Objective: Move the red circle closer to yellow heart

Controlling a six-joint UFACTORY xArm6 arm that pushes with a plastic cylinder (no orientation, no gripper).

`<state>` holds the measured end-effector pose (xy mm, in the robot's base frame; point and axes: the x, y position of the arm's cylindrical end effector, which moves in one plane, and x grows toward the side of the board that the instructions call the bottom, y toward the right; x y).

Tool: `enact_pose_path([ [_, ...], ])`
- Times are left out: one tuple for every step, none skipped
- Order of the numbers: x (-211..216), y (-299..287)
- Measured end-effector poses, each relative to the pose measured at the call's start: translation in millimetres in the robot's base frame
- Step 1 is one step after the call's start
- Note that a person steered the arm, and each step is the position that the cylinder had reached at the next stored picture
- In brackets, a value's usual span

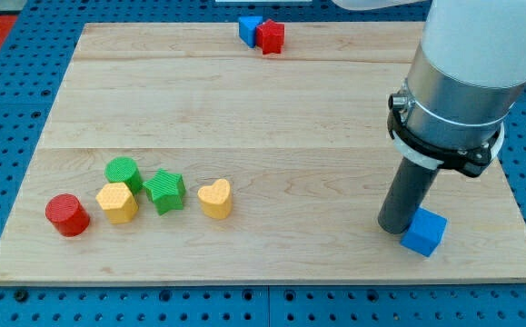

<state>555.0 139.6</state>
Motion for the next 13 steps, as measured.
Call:
enact_pose_path([
  [2, -30],
  [2, -96],
  [-33, -106],
  [-90, -134],
  [-123, -219],
  [-125, -316],
  [-108, -384],
  [-54, -403],
  [-27, -403],
  [-13, -398],
  [-13, -372],
  [-13, -333],
  [-12, -291],
])
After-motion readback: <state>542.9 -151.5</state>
